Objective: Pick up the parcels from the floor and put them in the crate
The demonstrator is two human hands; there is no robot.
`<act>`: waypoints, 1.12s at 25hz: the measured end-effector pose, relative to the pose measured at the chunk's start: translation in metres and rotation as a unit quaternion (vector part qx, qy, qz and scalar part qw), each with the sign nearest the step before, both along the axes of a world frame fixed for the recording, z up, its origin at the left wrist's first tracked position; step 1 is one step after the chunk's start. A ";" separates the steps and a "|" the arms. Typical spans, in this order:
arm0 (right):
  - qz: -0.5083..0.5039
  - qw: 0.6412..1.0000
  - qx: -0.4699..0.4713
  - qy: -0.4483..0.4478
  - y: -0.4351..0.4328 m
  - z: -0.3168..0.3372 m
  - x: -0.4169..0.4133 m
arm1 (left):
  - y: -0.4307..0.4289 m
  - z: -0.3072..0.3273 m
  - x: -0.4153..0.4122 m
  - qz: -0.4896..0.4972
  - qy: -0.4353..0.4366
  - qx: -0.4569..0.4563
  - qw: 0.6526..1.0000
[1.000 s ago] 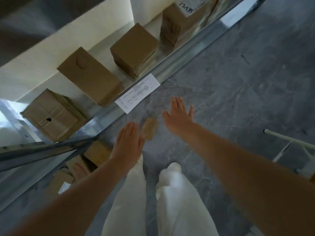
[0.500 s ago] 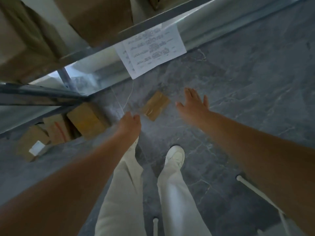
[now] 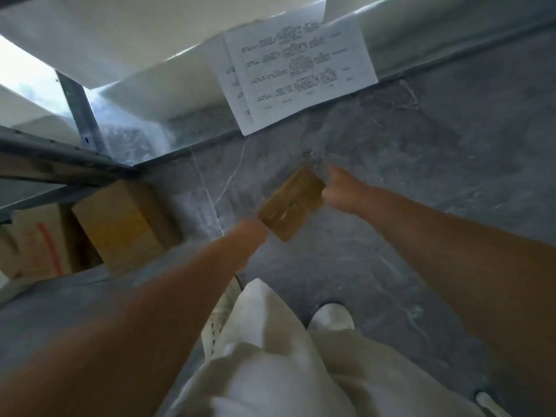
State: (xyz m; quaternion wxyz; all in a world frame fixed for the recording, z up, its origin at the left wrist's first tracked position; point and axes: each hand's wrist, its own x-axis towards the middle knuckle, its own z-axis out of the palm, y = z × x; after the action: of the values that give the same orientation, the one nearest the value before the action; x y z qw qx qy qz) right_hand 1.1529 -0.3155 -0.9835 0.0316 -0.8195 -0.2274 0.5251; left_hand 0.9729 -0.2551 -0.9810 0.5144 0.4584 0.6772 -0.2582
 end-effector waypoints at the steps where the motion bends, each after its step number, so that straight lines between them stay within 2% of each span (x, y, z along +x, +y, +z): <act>1: -0.006 1.000 -0.006 0.003 0.005 -0.013 0.004 | -0.001 -0.011 0.001 0.044 -0.006 -0.026 0.999; 3: -0.007 1.000 -0.010 0.014 0.012 -0.028 0.010 | -0.008 -0.024 0.001 0.121 -0.047 -0.058 0.990; 5: -0.026 0.999 0.003 0.021 0.013 -0.025 0.008 | -0.010 -0.015 0.006 0.282 -0.081 -0.081 0.953; 6: -0.047 0.999 0.017 0.021 0.011 -0.016 0.006 | -0.015 -0.003 0.008 0.324 -0.093 -0.093 0.937; 9: -0.094 0.994 0.054 0.028 -0.002 0.032 0.005 | -0.023 0.043 0.008 0.321 -0.109 -0.074 0.938; 14: -0.136 0.988 0.064 0.042 -0.035 0.155 0.008 | -0.038 0.164 -0.002 0.307 -0.143 -0.052 0.940; 19: -0.265 0.958 0.110 0.021 -0.065 0.330 0.028 | -0.049 0.338 0.017 0.322 -0.248 -0.062 0.912; 23: -0.364 0.917 0.132 0.094 -0.086 0.478 0.042 | -0.046 0.467 0.032 0.313 -0.313 -0.008 0.897; 28: -0.356 0.897 0.242 0.105 -0.100 0.647 0.048 | -0.039 0.611 0.032 0.285 -0.408 0.074 0.865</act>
State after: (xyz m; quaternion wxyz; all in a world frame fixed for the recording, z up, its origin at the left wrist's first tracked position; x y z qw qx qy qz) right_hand 1.2013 -0.4151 -0.3365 0.4371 -0.7528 -0.0360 0.4909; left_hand 1.0046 -0.2946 -0.3702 0.7601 0.3471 0.5255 0.1603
